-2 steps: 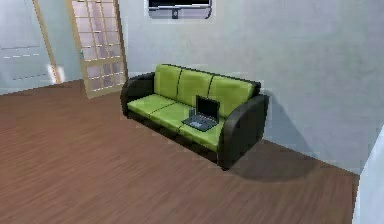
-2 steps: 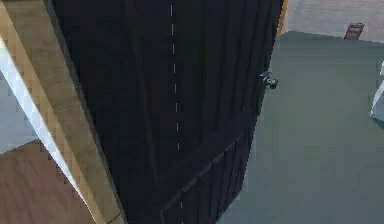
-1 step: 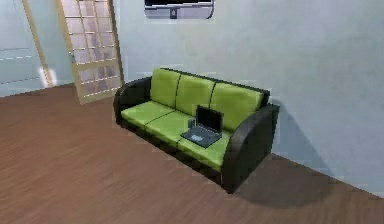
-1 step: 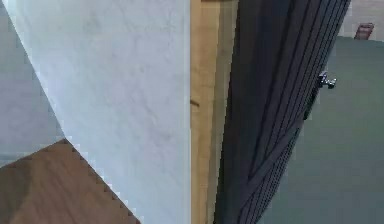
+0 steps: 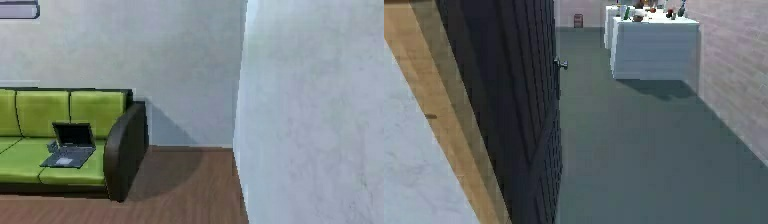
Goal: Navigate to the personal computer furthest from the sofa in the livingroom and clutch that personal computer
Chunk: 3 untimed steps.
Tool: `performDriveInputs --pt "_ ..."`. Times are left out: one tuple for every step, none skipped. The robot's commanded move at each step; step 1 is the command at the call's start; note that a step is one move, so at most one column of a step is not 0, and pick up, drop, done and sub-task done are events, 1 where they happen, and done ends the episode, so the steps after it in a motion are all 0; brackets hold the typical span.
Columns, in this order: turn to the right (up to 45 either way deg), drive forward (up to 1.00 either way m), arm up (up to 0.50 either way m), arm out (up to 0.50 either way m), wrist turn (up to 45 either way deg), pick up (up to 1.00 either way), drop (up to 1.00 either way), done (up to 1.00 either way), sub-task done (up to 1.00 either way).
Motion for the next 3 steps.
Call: performDriveInputs --pt "0.0 0.85 0.00 0.00 0.0 0.00 0.00 0.00 0.00" --pt "-45.0 0.00 0.00 0.00 0.0 0.00 0.00 0.00 0.00" --pt "-42.0 0.00 0.00 0.00 0.0 0.00 0.00 0.00 0.00"
